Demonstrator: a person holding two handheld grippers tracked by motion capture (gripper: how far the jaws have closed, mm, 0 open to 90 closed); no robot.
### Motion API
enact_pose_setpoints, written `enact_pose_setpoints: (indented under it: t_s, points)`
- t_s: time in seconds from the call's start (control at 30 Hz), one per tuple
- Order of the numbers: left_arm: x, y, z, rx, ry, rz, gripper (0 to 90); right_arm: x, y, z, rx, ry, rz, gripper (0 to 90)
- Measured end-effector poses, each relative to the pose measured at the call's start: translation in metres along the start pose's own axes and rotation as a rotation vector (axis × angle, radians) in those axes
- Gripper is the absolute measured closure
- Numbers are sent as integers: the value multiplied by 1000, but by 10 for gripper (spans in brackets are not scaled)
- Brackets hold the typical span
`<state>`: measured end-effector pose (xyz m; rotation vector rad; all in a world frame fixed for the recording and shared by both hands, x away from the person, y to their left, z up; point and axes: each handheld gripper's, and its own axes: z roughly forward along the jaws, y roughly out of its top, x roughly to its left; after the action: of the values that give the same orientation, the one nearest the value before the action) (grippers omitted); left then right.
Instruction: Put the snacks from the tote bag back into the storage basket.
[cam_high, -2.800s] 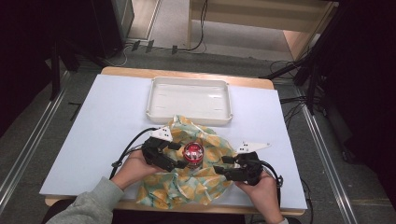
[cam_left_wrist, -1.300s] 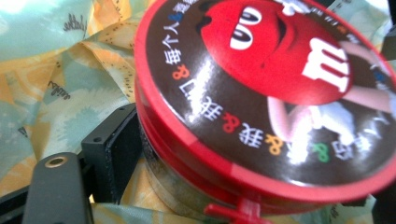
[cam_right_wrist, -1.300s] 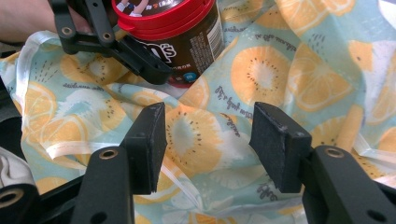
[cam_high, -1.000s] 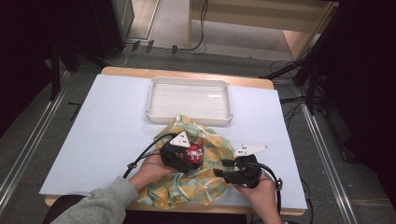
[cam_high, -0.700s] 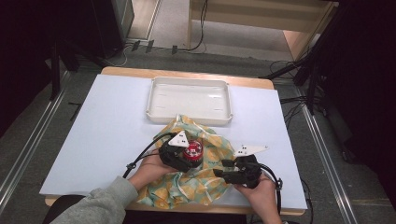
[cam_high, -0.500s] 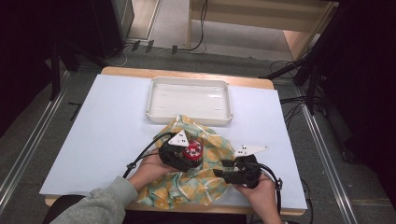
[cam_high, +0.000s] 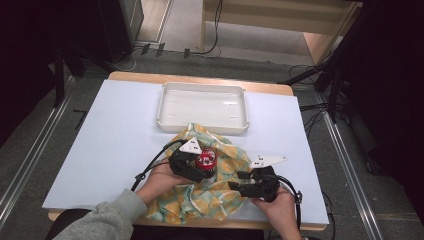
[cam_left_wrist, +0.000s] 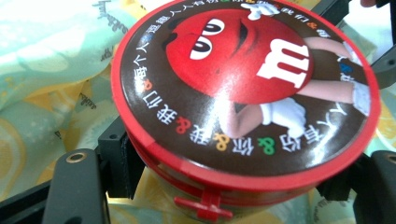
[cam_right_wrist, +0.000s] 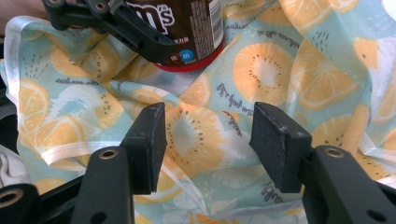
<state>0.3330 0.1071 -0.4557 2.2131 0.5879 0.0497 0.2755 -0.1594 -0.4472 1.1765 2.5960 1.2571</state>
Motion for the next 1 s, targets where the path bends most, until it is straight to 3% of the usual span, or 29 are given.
enact_pose_setpoints:
  t_s: [0.17, 0.4, 0.57, 1.0]
  points:
    - [-4, 4, -7, -6, 6, -22, 257, 1, 0, 1, 6, -1, -4, 466]
    - [-6, 8, -15, -8, 20, -17, 257, 0, 0, 1, 4, 0, -2, 466]
    - [-9, 11, -25, -8, 33, -43, 257, 0, 0, 1, 4, -1, -2, 465]
    - [-8, 13, -44, -23, 46, -68, 257, 0, 0, 1, 3, 1, 3, 465]
